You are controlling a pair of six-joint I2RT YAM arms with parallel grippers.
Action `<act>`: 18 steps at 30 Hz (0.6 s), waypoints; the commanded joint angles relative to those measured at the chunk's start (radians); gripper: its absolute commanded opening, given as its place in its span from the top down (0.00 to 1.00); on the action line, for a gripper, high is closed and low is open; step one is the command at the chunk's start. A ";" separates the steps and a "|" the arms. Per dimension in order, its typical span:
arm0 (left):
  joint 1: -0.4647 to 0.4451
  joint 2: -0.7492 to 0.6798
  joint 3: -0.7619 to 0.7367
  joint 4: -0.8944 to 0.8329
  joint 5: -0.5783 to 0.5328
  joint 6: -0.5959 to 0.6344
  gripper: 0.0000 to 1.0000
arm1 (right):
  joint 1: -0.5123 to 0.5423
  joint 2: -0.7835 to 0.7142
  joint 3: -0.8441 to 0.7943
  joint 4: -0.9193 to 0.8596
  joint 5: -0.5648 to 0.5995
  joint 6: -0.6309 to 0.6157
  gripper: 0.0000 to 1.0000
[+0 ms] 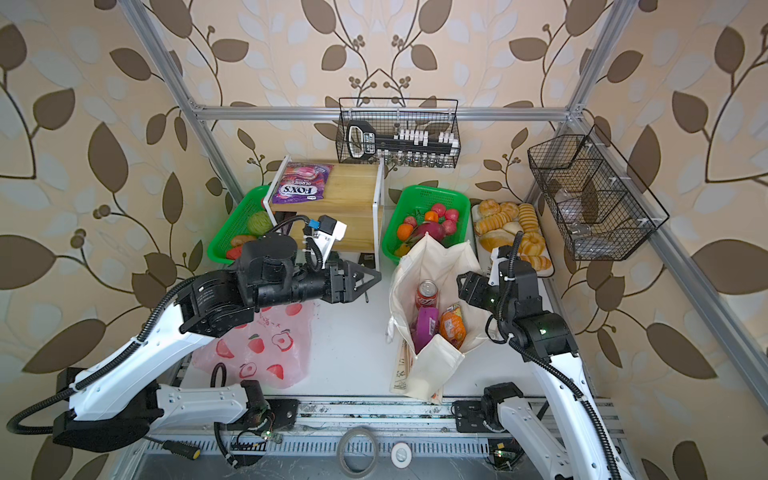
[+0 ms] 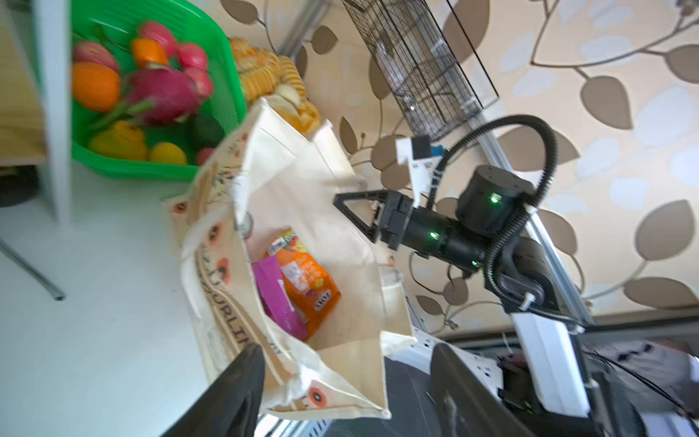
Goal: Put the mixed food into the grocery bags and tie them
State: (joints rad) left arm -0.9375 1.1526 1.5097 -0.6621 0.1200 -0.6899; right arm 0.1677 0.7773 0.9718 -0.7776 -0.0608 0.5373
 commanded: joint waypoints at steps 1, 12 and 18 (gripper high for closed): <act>0.067 0.036 -0.059 -0.065 -0.066 0.001 0.27 | -0.003 -0.006 0.004 -0.045 -0.023 -0.013 0.25; 0.151 0.118 -0.198 0.266 0.337 -0.146 0.26 | -0.002 0.001 0.000 -0.074 -0.038 -0.034 0.31; 0.145 0.201 -0.171 0.325 0.435 -0.192 0.27 | -0.002 -0.011 0.008 -0.055 -0.038 -0.036 0.58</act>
State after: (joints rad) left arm -0.7860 1.3365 1.2964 -0.4210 0.4671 -0.8486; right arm 0.1673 0.7784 0.9718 -0.8261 -0.0864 0.5072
